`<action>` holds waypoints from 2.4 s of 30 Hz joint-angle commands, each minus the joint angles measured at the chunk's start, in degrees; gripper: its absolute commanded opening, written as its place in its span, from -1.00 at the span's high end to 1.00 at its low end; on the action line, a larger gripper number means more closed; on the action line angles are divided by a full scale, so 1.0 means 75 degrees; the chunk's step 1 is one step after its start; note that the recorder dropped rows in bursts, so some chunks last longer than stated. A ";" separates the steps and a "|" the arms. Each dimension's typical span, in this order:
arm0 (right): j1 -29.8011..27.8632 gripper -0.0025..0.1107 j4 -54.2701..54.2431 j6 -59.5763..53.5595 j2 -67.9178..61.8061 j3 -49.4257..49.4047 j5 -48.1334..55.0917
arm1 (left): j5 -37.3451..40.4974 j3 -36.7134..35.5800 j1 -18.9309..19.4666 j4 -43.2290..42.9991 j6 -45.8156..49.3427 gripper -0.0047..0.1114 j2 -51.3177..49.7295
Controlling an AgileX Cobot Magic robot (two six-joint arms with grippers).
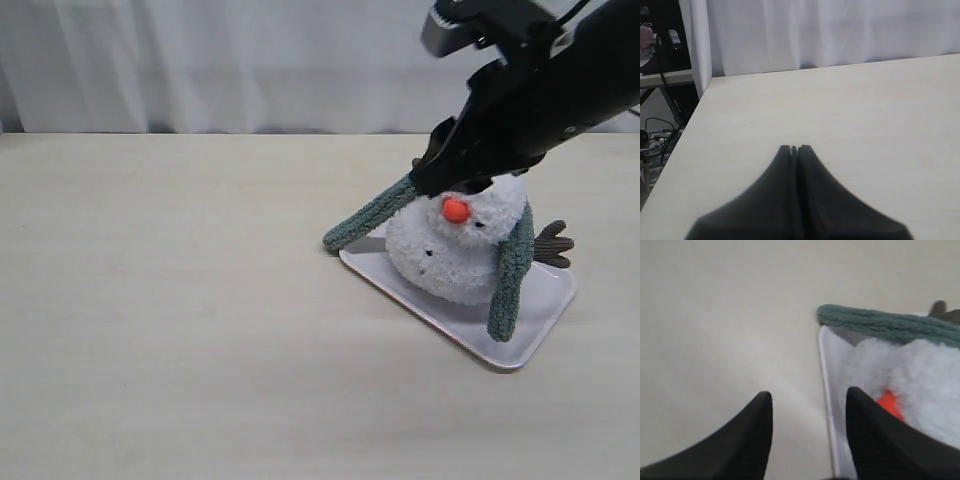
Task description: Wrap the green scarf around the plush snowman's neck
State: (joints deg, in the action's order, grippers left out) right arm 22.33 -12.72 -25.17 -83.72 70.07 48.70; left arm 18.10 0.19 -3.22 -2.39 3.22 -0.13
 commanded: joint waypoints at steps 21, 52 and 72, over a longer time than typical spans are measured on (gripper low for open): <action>0.0866 0.17 0.4804 0.4256 -0.1360 0.1423 -0.0383 | -0.0053 -0.0026 -0.0027 0.0021 0.0017 0.92 0.0018; 0.2516 -0.19 0.7448 -0.0605 -0.5668 0.3614 0.1542 | -0.0053 -0.0026 -0.0027 0.0021 0.0017 0.92 0.0018; 0.2005 -0.19 0.9185 0.0643 -0.6751 0.3614 0.0213 | -0.0053 -0.0026 -0.0027 0.0021 0.0017 0.92 0.0018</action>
State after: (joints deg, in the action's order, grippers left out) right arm 38.06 55.51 -20.55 -133.81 96.80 50.37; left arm 18.10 0.19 -3.22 -2.39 3.22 -0.13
